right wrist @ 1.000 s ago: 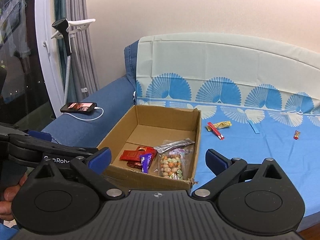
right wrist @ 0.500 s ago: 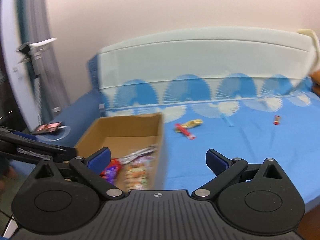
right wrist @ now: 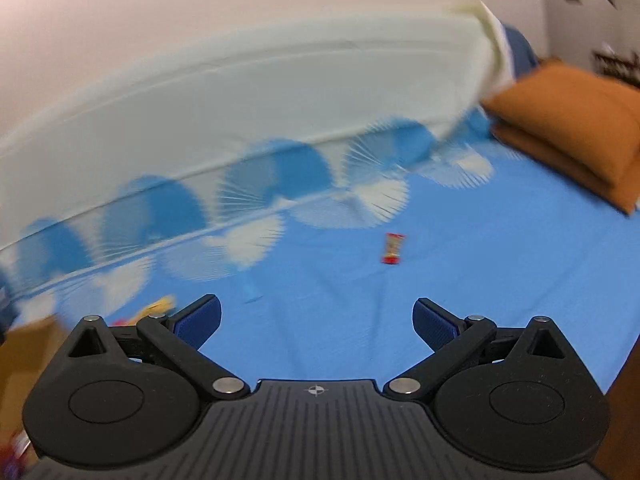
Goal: Organize snacks
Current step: 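Grasp the red-gold candy with the right tool while the left tool grasps the yellow wrapper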
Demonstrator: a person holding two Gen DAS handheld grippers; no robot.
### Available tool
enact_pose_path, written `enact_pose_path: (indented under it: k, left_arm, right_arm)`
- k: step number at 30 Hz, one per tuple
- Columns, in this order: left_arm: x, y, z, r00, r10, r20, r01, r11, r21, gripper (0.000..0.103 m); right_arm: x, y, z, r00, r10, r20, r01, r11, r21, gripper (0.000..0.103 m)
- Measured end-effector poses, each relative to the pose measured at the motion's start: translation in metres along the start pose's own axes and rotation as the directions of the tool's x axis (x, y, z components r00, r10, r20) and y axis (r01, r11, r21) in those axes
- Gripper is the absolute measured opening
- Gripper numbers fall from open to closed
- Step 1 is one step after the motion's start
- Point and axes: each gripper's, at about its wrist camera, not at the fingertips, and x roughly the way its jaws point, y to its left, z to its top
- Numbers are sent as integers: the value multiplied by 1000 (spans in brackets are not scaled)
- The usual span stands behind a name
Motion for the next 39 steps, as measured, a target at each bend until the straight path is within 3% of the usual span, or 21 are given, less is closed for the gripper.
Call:
enact_pose_path:
  k: [5, 10, 14, 16, 18, 20, 26, 27, 28, 29, 30, 31, 32, 36, 39]
  left_arm:
    - [118, -2, 47, 993, 30, -114, -30, 1000, -1, 103]
    - [208, 3, 72, 984, 28, -179, -30, 1000, -6, 103]
    - [266, -2, 81, 969, 37, -246, -33, 999, 20, 103]
    - [289, -1, 83, 958, 33, -285, -28, 999, 20, 103]
    - [294, 10, 86, 964, -42, -263, 30, 998, -50, 103]
    - [298, 16, 87, 960, -70, -271, 55, 997, -63, 103]
    - [295, 15, 86, 962, -38, -270, 29, 999, -37, 103]
    - [294, 13, 87, 961, -25, -276, 17, 999, -31, 95]
    - [289, 11, 88, 963, -35, -266, 29, 999, -25, 85]
    - [283, 8, 90, 965, -67, -253, 62, 998, -27, 52]
    - [277, 6, 92, 967, -75, -244, 71, 997, -25, 38]
    - [271, 5, 94, 968, -74, -238, 69, 997, -29, 36]
    - [264, 6, 95, 971, -82, -224, 75, 996, -41, 34]
    - [232, 11, 98, 976, -123, -178, 110, 991, -80, 31]
    - [199, 17, 98, 981, -148, -129, 136, 986, -98, 31]
  right_arm:
    - [129, -42, 20, 991, -103, -85, 109, 992, 70, 102]
    - [241, -71, 27, 967, -135, -216, 172, 971, 168, 101]
    - [300, -74, 31, 967, -170, -191, 192, 976, 102, 102]
    - [325, -78, 31, 958, -184, -221, 202, 977, 62, 103]
    - [330, -79, 25, 963, -213, -164, 220, 975, 29, 103]
    - [330, -80, 21, 969, -203, -141, 209, 977, 36, 103]
    - [329, -80, 18, 972, -203, -122, 206, 978, 16, 103]
    - [328, -78, 20, 970, -207, -127, 210, 978, 12, 102]
    - [327, -77, 20, 969, -209, -129, 211, 977, 7, 99]
    - [323, -73, 21, 972, -204, -114, 205, 979, -1, 82]
    - [319, -69, 22, 972, -216, -94, 215, 976, -23, 55]
    - [317, -66, 23, 968, -235, -91, 232, 972, -44, 43]
    - [315, -65, 24, 968, -231, -99, 227, 973, -49, 23]
    - [299, -66, 26, 960, -251, -127, 249, 968, -27, 21]
    - [267, -64, 28, 971, -217, -96, 218, 976, -5, 21]
